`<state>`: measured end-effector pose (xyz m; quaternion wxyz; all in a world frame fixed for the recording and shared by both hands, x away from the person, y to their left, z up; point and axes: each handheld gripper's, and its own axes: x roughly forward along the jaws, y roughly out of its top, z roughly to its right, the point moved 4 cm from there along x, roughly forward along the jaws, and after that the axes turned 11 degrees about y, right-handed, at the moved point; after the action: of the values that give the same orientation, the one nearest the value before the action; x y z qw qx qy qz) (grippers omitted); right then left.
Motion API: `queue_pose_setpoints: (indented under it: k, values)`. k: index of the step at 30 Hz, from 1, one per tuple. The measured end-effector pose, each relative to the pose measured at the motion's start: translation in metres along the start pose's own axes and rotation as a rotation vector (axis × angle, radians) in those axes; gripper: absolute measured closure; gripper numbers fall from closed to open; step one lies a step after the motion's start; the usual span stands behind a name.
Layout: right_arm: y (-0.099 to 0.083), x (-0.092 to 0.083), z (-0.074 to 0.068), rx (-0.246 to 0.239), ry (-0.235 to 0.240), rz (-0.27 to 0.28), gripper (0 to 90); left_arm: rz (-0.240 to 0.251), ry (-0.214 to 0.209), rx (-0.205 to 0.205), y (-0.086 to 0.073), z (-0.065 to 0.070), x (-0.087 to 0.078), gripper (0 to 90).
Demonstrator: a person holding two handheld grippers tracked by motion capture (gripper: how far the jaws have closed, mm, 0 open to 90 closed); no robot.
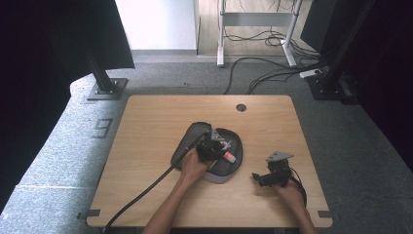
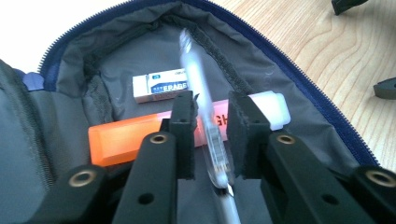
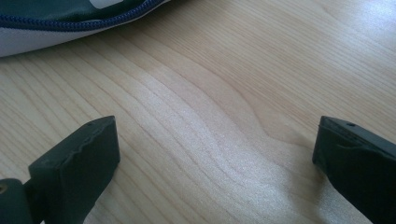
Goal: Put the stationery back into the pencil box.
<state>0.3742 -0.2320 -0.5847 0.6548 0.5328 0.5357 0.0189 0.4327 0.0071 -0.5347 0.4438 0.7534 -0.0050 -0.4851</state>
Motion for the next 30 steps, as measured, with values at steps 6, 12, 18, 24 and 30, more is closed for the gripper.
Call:
queue_pose_setpoints:
  k: [6, 12, 18, 24, 30]
  values:
    - [0.000, 0.000, 0.000, 0.000, 0.000, 0.000, 0.3, 0.007, 0.016, -0.002, 0.001, -0.003, -0.004, 60.4]
    - [0.000, 0.000, 0.000, 0.000, 0.000, 0.000, 0.3, 0.018, 0.008, -0.017, 0.004, -0.005, -0.011, 47.0]
    - [0.000, 0.000, 0.000, 0.001, -0.001, 0.001, 0.3, 0.040, -0.012, -0.020, 0.007, -0.002, -0.022, 28.1]
    - [0.000, 0.000, 0.000, 0.001, -0.002, 0.001, 0.3, 0.033, -0.050, -0.004, 0.008, 0.000, -0.034, 21.2]
    - [0.000, 0.000, 0.000, 0.001, -0.001, 0.000, 0.3, 0.029, -0.054, 0.009, 0.005, 0.001, -0.042, 19.0]
